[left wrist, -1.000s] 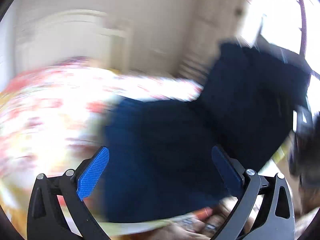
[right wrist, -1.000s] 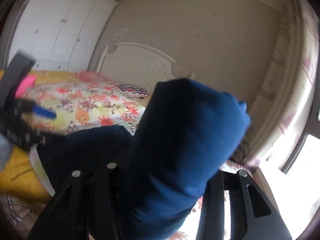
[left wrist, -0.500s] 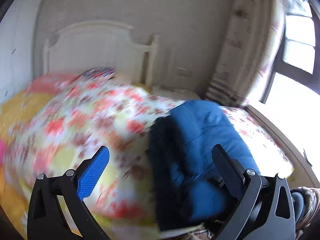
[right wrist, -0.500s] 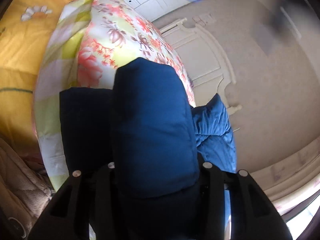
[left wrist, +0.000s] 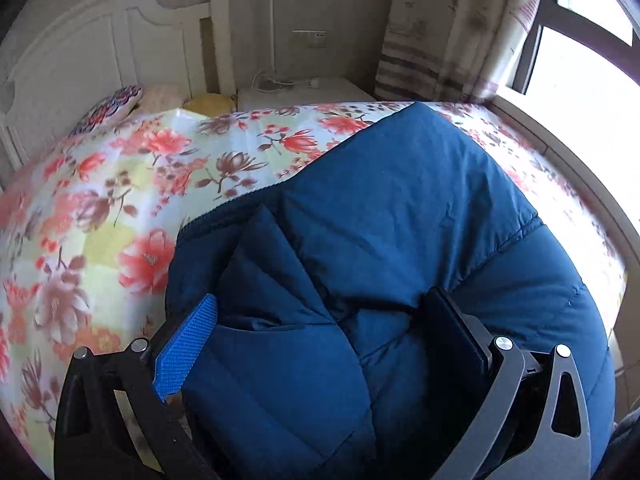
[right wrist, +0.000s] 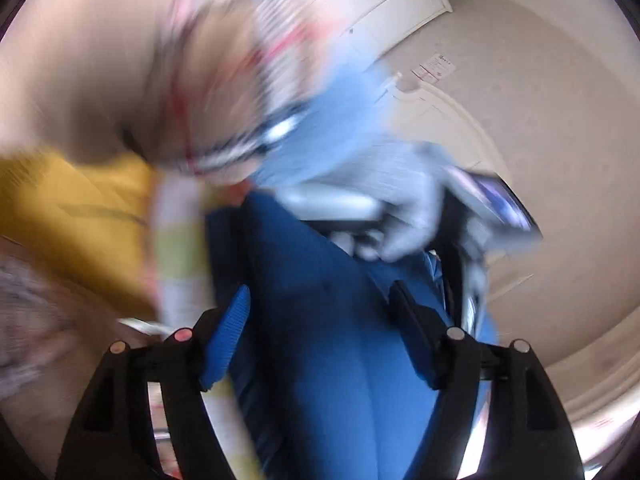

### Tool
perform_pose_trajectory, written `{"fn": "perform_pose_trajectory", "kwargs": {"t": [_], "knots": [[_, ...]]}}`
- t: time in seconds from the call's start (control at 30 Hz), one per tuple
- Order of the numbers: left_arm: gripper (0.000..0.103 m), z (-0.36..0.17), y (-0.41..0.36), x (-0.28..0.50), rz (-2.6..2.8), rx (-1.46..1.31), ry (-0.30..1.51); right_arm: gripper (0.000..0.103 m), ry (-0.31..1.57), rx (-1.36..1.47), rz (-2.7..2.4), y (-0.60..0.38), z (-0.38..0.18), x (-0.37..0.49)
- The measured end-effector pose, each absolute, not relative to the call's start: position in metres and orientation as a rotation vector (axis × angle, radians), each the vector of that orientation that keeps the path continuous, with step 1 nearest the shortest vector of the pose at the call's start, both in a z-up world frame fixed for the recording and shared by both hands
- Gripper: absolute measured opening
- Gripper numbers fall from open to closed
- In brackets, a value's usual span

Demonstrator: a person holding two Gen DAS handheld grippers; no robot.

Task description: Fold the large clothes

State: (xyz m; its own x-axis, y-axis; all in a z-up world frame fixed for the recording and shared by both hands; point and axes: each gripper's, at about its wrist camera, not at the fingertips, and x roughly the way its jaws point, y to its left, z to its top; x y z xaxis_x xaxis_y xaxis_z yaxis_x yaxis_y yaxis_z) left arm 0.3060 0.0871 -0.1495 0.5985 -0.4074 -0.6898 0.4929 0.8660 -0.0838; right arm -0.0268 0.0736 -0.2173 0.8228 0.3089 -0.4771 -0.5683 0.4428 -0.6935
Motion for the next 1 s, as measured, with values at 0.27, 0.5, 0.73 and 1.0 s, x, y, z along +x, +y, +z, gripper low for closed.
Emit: {"fn": "perform_pose_trajectory", "kwargs": {"t": [0.27, 0.5, 0.73, 1.0], "knots": [[0.099, -0.16, 0.11, 0.294, -0.447, 0.068, 0.685, 0.05, 0.328, -0.365, 0.466, -0.067, -0.139, -0.008], [0.099, -0.158, 0.115, 0.295, -0.433, 0.028, 0.668, 0.052, 0.429, -0.46, 0.5, -0.031, -0.211, 0.023], [0.099, -0.157, 0.113, 0.29, -0.4, 0.05, 0.649, 0.049, 0.424, -0.499, 0.507, -0.036, -0.16, 0.042], [0.099, -0.159, 0.121, 0.29, -0.34, 0.034, 0.652, 0.048, 0.604, -0.307, 0.445, -0.081, -0.176, 0.15]]}}
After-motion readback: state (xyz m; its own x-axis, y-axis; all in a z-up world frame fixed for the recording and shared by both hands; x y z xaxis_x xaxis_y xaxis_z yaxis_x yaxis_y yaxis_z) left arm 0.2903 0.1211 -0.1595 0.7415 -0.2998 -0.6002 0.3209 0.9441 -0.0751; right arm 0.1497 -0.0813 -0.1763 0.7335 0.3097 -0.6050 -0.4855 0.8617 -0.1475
